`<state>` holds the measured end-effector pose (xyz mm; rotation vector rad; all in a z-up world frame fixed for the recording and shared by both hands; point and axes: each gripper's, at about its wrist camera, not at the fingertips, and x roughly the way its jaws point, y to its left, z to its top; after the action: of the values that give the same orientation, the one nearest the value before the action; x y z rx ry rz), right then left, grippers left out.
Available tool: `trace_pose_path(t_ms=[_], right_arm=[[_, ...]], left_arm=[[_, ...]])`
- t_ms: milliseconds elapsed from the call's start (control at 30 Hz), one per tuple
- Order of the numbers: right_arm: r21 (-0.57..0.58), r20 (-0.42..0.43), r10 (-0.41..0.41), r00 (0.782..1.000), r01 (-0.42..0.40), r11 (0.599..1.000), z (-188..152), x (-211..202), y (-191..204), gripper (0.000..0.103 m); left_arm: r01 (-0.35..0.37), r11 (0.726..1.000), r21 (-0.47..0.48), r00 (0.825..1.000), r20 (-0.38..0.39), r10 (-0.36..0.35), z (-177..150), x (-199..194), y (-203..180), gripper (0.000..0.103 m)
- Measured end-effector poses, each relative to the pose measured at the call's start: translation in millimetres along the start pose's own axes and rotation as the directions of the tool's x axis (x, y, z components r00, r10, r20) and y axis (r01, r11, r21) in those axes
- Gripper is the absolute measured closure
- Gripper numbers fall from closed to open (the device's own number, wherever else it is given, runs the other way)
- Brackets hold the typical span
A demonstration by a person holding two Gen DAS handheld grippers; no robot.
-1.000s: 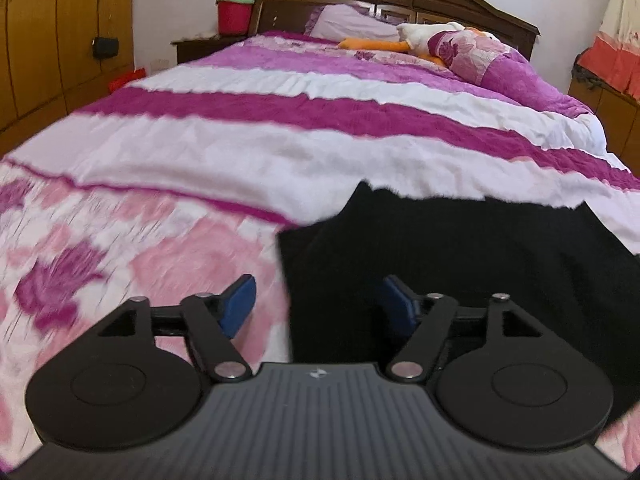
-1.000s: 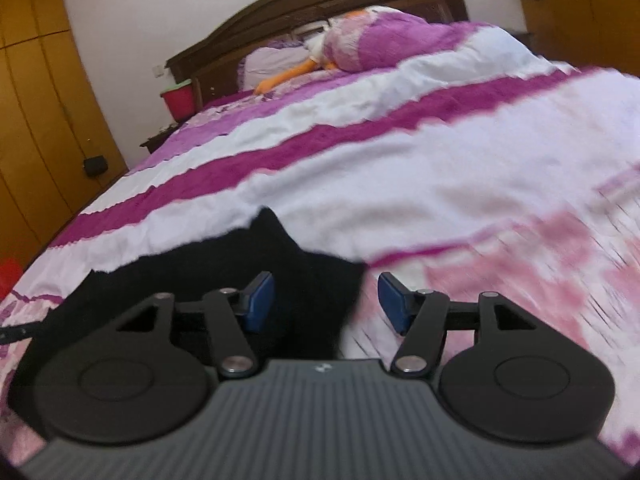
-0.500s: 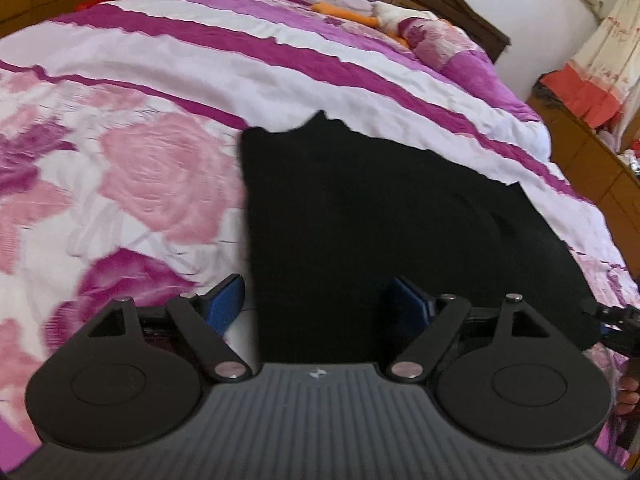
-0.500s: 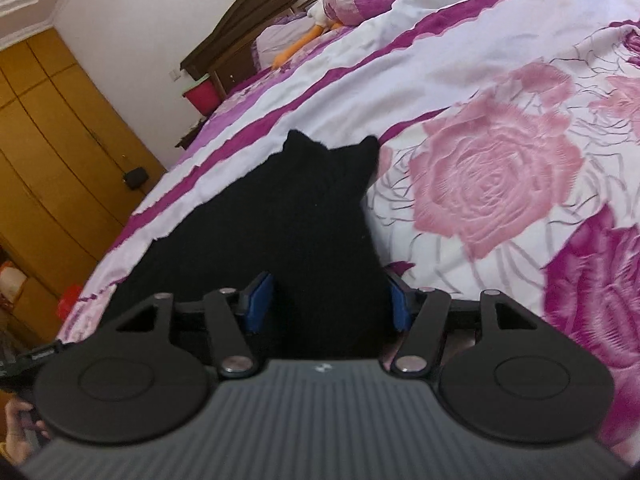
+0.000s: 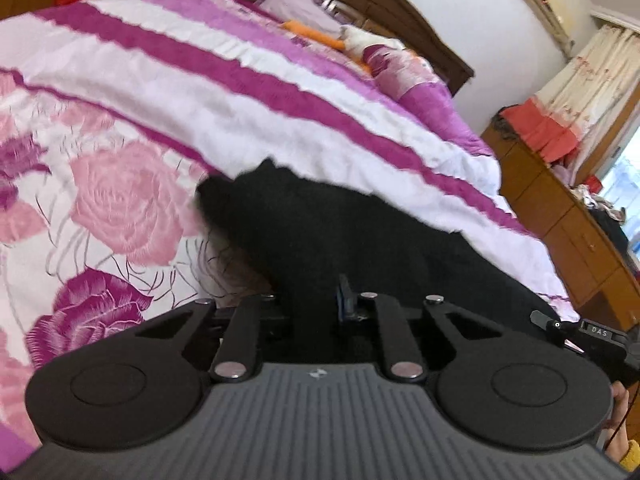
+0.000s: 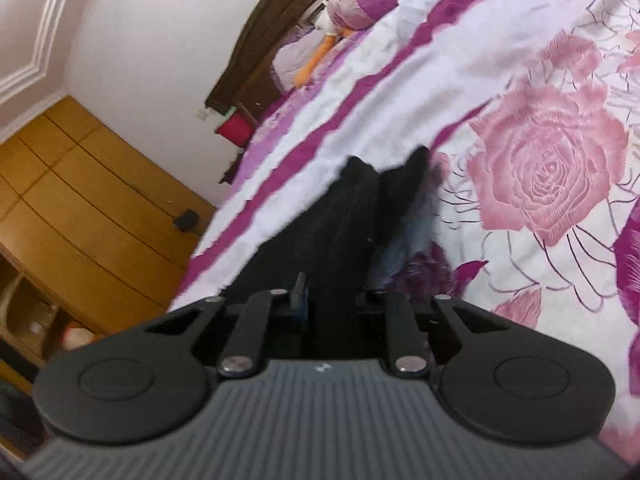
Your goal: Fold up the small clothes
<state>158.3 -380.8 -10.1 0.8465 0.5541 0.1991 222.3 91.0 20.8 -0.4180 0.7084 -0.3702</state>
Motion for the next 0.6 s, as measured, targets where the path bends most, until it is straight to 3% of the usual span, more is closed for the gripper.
trace_pose_path(t_ms=[133, 300, 433, 533, 567, 600], right_arm=[[-0.052, -0.041, -0.023, 0.999, 0.021, 0.998, -5.4, -31.0, 19.0, 0.086], [-0.083, -0.069, -0.065, 0.996, 0.059, 0.995, -28.7, -80.2, 21.2, 0.092], [-0.162, -0.064, -0.147, 0.987, 0.135, 0.978, -48.7, -102.6, 13.2, 0.092], [-0.203, -0.056, -0.198, 0.979, 0.183, 0.962, -57.9, -102.7, 9.2, 0.089], [-0.221, -0.038, -0.21, 0.977, 0.197, 0.955, -59.5, -101.7, 10.5, 0.086], [-0.231, -0.013, -0.227, 0.974, 0.218, 0.948, -60.4, -101.0, 12.1, 0.076]], left_arm=[[-0.005, 0.999, 0.049, 0.999, -0.036, 0.007, -8.5, -29.8, -12.7, 0.086], [-0.035, 0.996, 0.083, 0.995, -0.088, 0.042, -41.9, -59.0, -10.5, 0.086], [-0.141, 0.982, 0.128, 0.982, -0.104, 0.155, -59.8, -57.3, -0.8, 0.086], [-0.153, 0.984, 0.092, 0.983, -0.091, 0.161, -60.2, -55.7, 8.7, 0.085], [-0.158, 0.983, 0.089, 0.983, -0.084, 0.165, -59.1, -56.6, 8.9, 0.084], [-0.165, 0.982, 0.091, 0.982, -0.082, 0.172, -57.7, -57.5, 7.6, 0.082]])
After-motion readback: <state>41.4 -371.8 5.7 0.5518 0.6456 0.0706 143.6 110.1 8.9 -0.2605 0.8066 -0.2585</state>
